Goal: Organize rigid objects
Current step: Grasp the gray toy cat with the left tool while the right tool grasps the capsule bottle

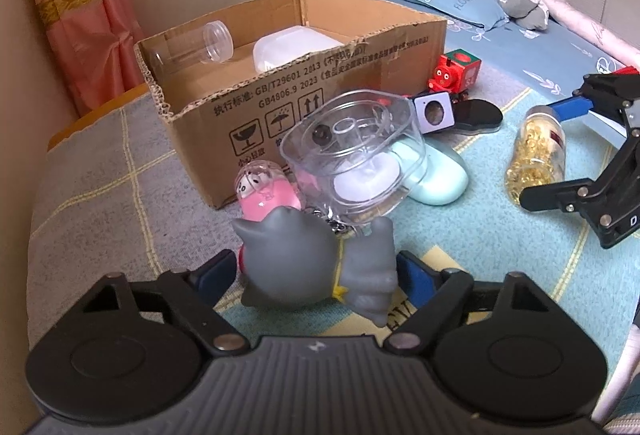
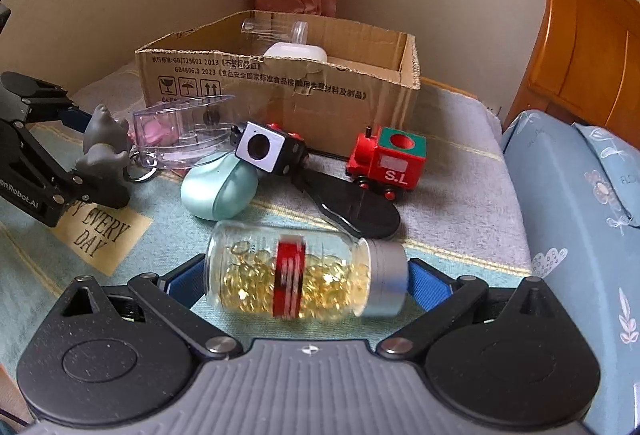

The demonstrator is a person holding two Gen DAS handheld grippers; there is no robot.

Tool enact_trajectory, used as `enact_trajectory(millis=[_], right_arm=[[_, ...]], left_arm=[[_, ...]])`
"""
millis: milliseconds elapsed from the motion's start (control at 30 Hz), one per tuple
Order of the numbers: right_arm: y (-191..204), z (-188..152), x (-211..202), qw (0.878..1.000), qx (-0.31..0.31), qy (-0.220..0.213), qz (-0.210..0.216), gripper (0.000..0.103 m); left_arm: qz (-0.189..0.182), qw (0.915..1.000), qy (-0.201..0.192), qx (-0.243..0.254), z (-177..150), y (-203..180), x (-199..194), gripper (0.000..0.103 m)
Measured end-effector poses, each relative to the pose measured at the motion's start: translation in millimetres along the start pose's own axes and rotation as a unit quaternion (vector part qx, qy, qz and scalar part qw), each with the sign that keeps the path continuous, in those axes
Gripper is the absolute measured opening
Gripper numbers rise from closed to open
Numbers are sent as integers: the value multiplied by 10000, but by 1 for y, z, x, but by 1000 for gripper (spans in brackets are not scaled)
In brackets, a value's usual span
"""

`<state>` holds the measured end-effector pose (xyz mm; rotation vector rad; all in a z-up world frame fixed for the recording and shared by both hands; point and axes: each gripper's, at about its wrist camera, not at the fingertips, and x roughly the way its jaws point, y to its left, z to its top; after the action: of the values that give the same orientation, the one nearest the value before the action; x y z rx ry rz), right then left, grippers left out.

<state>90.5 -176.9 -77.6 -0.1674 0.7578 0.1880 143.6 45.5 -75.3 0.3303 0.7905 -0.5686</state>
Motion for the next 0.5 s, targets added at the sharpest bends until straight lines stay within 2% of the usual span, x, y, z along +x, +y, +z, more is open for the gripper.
enact_trajectory(millis=[133, 200, 500], right_arm=[[3, 1, 3, 9998, -29, 154, -102, 101], [3, 2, 3, 9996, 22, 243, -105, 97], [-1, 6, -4, 9991, -94, 398, 97, 97]], left_arm=[[-7, 10000, 35, -90, 2, 1, 0, 75], [-11, 9999, 82, -104, 3, 1, -1, 74], [-83, 9996, 262, -103, 11, -2, -14, 73]])
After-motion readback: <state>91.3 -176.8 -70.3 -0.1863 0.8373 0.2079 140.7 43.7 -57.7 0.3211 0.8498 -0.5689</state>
